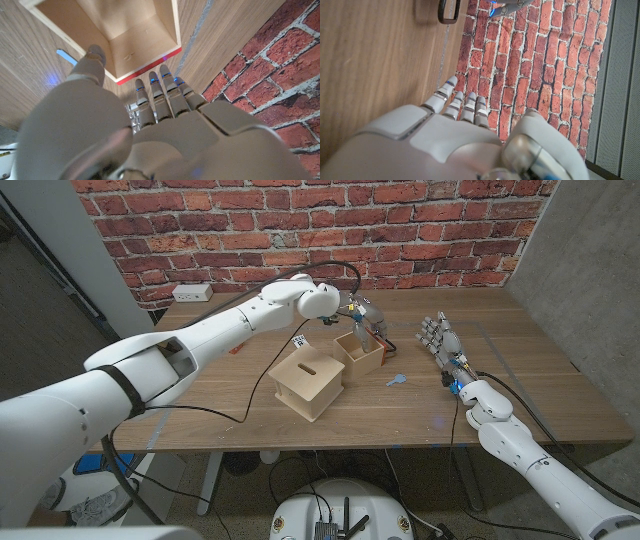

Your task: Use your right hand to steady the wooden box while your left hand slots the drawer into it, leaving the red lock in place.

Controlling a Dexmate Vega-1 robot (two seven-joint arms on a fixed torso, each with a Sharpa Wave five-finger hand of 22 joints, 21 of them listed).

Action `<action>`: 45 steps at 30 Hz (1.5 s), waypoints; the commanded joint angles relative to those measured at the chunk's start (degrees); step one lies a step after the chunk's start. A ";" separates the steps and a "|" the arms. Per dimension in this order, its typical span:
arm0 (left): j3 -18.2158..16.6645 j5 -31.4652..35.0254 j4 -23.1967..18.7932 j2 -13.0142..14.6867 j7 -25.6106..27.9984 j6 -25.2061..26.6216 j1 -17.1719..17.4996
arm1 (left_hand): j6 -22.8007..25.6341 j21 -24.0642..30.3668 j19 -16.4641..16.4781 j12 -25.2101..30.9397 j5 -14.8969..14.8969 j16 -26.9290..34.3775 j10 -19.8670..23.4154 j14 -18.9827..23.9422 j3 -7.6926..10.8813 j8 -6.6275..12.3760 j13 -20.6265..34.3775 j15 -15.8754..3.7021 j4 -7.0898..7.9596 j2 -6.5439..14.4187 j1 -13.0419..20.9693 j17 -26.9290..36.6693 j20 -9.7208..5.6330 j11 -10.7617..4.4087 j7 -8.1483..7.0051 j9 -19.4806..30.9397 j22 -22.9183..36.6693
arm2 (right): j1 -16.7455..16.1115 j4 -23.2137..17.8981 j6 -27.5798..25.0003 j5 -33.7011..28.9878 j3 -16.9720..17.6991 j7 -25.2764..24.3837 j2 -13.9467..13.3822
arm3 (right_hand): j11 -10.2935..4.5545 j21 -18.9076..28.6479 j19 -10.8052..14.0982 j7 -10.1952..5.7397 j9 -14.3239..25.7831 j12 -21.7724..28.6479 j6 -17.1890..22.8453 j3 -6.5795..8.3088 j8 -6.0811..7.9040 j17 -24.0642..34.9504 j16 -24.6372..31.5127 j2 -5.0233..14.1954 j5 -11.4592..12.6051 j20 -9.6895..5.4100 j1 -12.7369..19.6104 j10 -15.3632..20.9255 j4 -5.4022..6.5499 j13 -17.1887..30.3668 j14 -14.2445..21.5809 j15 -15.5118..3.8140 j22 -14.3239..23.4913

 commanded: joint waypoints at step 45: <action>4.34 5.46 5.72 -2.45 9.52 0.22 -0.82 | 5.00 0.29 2.22 0.53 0.65 0.18 3.21 2.46 -0.90 0.96 0.09 -6.69 -1.36 1.01 5.52 0.15 -9.81 -7.05 3.78 0.39 0.23 | -1.21 0.40 0.95 1.24 1.01 0.68 0.02 | 0.07 0.18 0.40 -0.07 0.35 0.25 0.47 -0.04 0.33 0.14 0.43 0.53 0.38 -0.14 0.33 0.45 0.37 0.34 0.68 0.03 0.33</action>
